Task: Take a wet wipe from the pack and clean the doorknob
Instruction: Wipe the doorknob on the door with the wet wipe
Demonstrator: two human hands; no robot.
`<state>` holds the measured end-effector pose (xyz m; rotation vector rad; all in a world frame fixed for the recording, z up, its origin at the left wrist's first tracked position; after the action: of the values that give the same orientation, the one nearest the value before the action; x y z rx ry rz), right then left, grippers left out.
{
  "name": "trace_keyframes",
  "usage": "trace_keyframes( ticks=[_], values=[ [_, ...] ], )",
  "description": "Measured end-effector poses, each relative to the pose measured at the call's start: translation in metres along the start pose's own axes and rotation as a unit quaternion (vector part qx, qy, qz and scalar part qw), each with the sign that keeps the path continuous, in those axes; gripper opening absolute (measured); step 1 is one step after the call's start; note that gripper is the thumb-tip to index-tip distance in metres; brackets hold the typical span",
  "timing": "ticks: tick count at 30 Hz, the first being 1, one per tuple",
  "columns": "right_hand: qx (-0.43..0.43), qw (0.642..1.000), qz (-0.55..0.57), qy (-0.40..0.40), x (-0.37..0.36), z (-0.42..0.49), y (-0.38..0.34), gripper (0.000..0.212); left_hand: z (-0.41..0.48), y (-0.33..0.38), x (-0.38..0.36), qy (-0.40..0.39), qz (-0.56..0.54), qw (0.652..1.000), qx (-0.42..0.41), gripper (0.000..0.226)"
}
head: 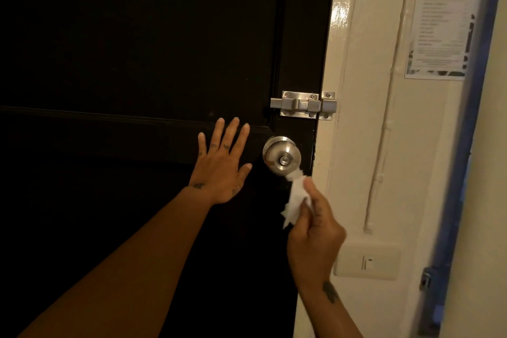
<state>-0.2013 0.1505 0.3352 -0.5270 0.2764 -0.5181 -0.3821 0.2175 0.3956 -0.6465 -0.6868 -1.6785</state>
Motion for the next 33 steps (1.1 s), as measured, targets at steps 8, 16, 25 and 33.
trace_keyframes(
  ticks=[8, 16, 25, 33],
  values=[
    [0.105, 0.994, -0.034, 0.005, -0.001, 0.057, -0.021, 0.033, -0.001, 0.001, 0.0, -0.002, 0.014, 1.0, 0.006, 0.074],
    [0.208, 0.966, -0.132, -0.072, -0.032, 0.077, -0.037, 0.031, -0.001, 0.001, 0.001, -0.01, 0.005, 1.0, 0.005, 0.073],
    [0.214, 0.957, -0.141, -0.137, -0.039, 0.048, -0.034, 0.039, 0.002, -0.001, -0.002, -0.019, 0.001, 1.0, 0.011, 0.074],
    [0.138, 0.976, -0.122, -0.112, -0.047, 0.076, -0.05, 0.024, 0.002, -0.002, -0.002, -0.029, 0.009, 0.999, 0.013, 0.071]
  ],
)
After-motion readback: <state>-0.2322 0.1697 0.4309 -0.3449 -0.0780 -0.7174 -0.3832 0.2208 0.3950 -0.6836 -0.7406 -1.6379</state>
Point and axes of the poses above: each hand's wrist, its own z-axis towards the middle knuckle, its own x-axis out of the back of the hand, y = z × x, the point moved 8 cm from there along z, towards the middle knuckle, and after that the axes turned 8 degrees about -z, right-handed, at the moved point
